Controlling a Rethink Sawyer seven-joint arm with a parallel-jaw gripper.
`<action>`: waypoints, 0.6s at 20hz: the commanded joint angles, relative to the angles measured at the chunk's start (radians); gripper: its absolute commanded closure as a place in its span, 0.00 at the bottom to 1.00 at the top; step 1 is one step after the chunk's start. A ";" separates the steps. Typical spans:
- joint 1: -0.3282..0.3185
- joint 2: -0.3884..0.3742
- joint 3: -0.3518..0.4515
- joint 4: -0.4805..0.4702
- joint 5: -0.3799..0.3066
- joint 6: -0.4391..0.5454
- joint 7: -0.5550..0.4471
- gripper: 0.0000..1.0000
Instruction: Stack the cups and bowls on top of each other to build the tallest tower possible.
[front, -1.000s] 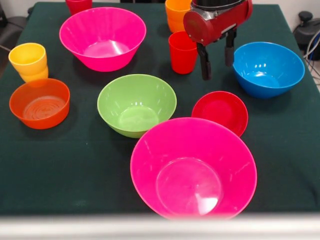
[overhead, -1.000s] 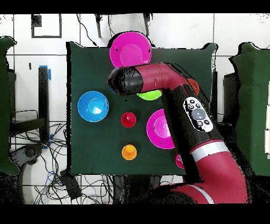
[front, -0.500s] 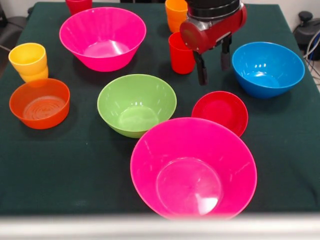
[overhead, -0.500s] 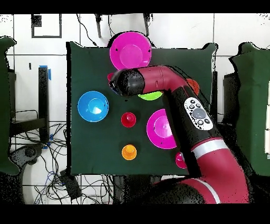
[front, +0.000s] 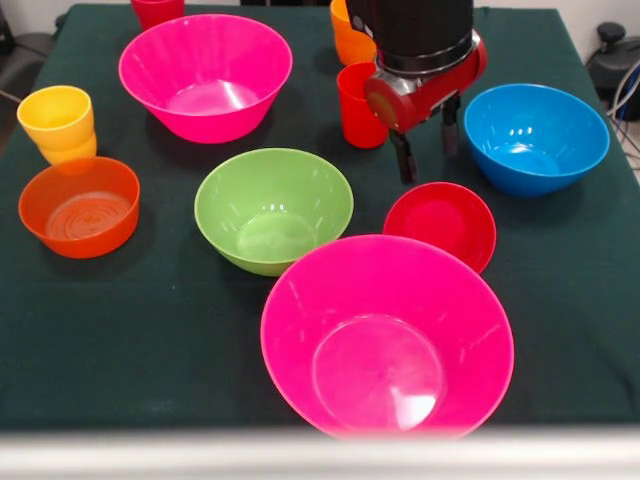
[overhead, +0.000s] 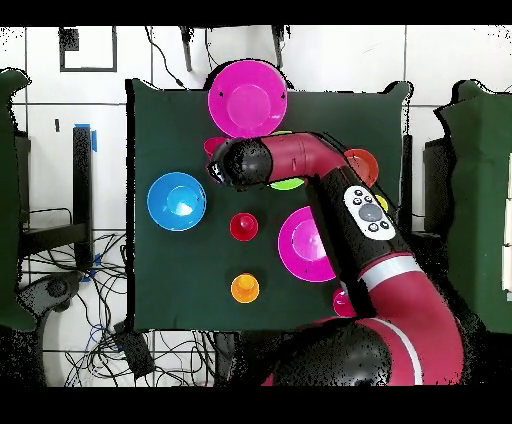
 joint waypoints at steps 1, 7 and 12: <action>0.001 0.109 0.037 -0.044 -0.086 0.005 -0.193 0.00; -0.003 0.139 0.066 -0.044 -0.079 0.018 -0.214 0.00; -0.008 0.153 0.080 -0.052 -0.086 0.017 -0.220 0.00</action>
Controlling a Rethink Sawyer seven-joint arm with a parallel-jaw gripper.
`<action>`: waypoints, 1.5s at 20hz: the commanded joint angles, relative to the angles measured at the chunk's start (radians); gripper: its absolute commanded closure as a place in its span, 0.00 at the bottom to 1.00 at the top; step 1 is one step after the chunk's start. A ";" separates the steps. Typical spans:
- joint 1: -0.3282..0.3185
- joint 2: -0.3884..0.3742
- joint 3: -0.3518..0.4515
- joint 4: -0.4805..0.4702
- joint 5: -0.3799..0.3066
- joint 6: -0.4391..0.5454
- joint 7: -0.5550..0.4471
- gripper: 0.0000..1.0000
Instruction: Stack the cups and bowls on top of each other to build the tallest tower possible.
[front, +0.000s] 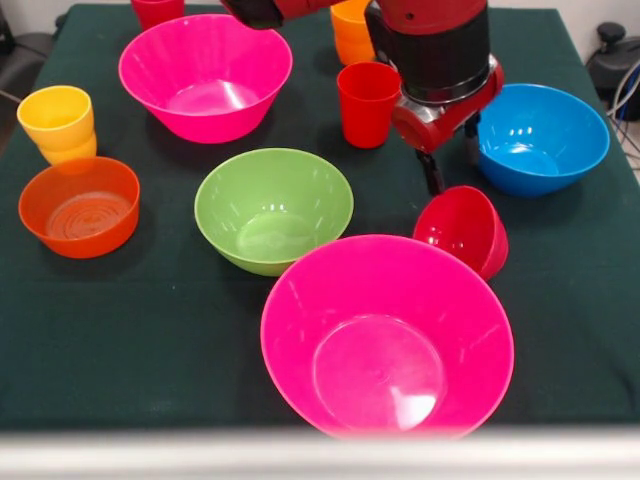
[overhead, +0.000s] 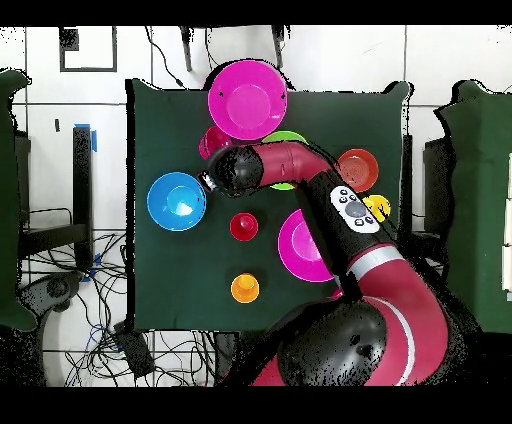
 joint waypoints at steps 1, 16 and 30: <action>-0.010 0.061 0.046 -0.052 -0.075 0.020 -0.222 0.00; -0.015 0.058 0.064 -0.039 -0.082 0.021 -0.188 0.00; 0.023 0.087 0.090 -0.042 -0.067 -0.031 -0.102 0.00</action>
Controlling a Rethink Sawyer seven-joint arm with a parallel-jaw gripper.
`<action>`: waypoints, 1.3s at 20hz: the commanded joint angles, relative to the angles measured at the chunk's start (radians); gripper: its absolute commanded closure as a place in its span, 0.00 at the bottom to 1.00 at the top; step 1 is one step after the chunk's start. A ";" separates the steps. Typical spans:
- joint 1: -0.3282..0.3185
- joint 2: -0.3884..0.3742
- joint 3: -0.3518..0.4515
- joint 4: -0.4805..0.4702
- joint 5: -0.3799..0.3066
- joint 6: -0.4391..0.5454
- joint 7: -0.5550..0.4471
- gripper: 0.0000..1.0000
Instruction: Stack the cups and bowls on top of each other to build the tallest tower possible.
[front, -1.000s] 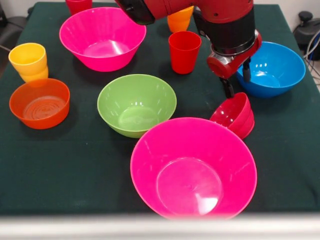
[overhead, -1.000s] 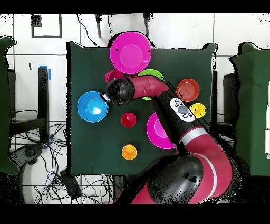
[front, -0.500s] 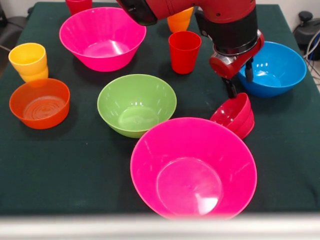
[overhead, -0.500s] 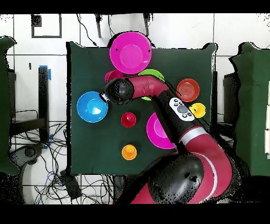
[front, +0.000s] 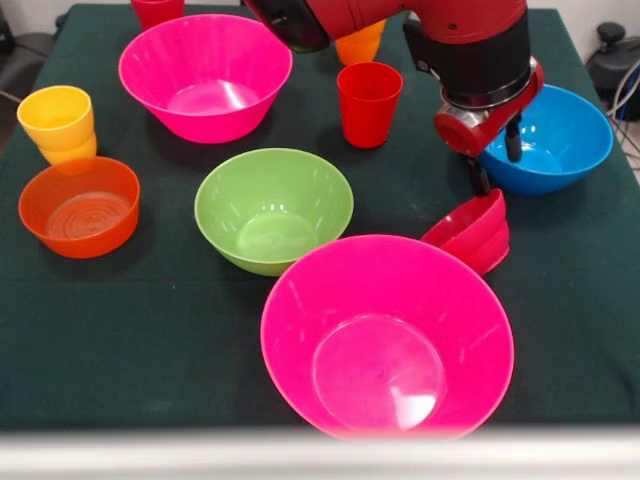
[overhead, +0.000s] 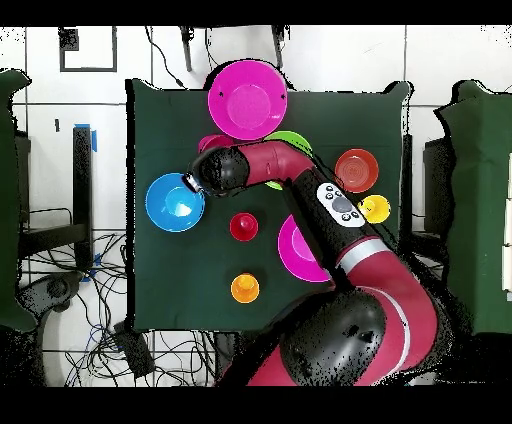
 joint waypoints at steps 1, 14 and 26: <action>0.032 0.045 0.018 -0.043 -0.043 -0.030 -0.091 0.00; 0.089 0.040 0.020 -0.063 0.002 -0.021 -0.001 0.00; 0.110 0.002 -0.010 -0.050 0.036 -0.007 0.045 0.00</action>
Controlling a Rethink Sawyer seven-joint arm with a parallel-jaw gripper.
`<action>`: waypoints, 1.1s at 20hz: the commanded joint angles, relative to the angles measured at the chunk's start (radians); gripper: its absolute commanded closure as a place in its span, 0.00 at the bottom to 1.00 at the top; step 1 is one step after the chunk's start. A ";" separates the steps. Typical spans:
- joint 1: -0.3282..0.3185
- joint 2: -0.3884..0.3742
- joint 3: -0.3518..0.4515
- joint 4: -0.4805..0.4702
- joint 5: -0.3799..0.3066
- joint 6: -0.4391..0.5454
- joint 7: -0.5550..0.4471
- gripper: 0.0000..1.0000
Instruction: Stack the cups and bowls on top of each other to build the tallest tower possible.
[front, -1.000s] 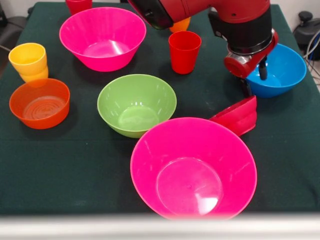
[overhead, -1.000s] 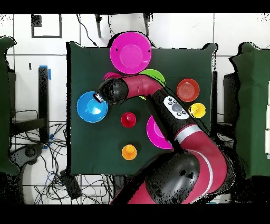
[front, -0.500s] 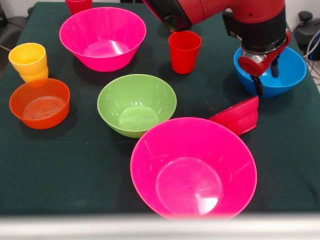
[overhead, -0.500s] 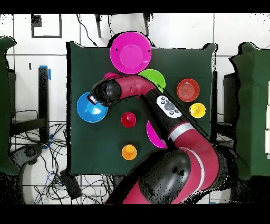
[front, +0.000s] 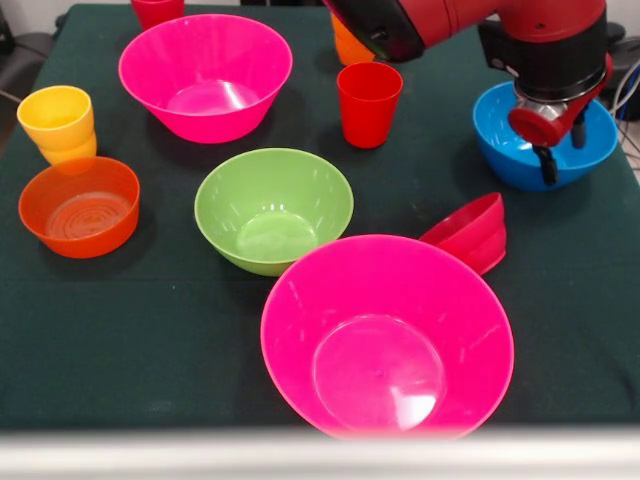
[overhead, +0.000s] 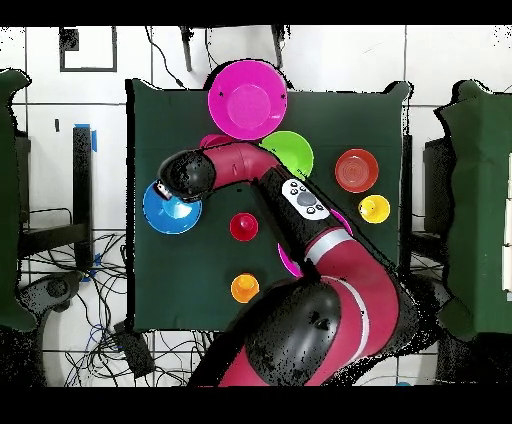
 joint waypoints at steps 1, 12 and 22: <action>0.020 -0.035 -0.032 -0.040 0.013 0.000 0.060 0.00; 0.011 -0.172 -0.128 -0.050 -0.007 -0.045 0.148 0.00; -0.005 -0.202 -0.126 -0.069 -0.019 -0.068 0.094 0.00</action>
